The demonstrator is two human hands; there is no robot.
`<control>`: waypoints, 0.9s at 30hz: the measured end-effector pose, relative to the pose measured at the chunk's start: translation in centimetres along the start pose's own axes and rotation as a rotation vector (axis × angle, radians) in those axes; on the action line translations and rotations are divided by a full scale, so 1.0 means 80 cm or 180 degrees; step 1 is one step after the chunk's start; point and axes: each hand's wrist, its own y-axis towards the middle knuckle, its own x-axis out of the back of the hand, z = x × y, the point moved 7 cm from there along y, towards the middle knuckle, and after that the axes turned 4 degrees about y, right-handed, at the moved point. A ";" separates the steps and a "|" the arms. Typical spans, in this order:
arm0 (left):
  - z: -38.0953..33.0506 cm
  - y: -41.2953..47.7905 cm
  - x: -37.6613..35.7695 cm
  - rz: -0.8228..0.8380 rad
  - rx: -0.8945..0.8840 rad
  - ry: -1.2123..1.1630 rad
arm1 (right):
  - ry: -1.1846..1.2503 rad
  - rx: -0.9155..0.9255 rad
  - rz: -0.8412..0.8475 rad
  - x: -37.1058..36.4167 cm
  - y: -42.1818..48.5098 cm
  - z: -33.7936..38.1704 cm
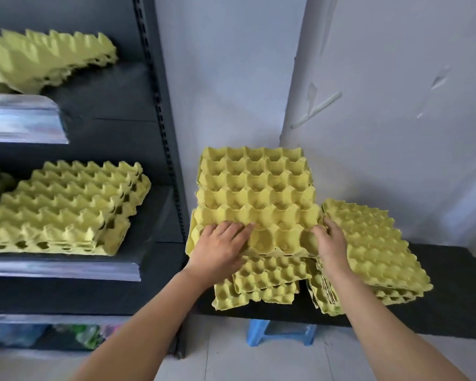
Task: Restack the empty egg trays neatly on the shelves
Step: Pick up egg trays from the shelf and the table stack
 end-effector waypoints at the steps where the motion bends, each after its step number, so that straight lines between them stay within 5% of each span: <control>1: 0.001 -0.016 0.015 -0.0031 0.0037 0.0042 | 0.0056 0.0016 0.0118 -0.008 -0.017 0.006; 12: 0.088 -0.175 0.123 -0.0036 0.0712 0.0719 | 0.0066 -0.0002 0.0772 -0.150 -0.153 0.041; 20: 0.274 -0.239 0.155 0.0209 0.1597 0.1003 | 0.0252 -0.0091 0.0745 -0.358 -0.201 0.070; 27: 0.438 -0.276 0.137 0.0579 0.1735 0.0740 | -0.0161 -0.0124 0.0471 -0.517 -0.205 0.089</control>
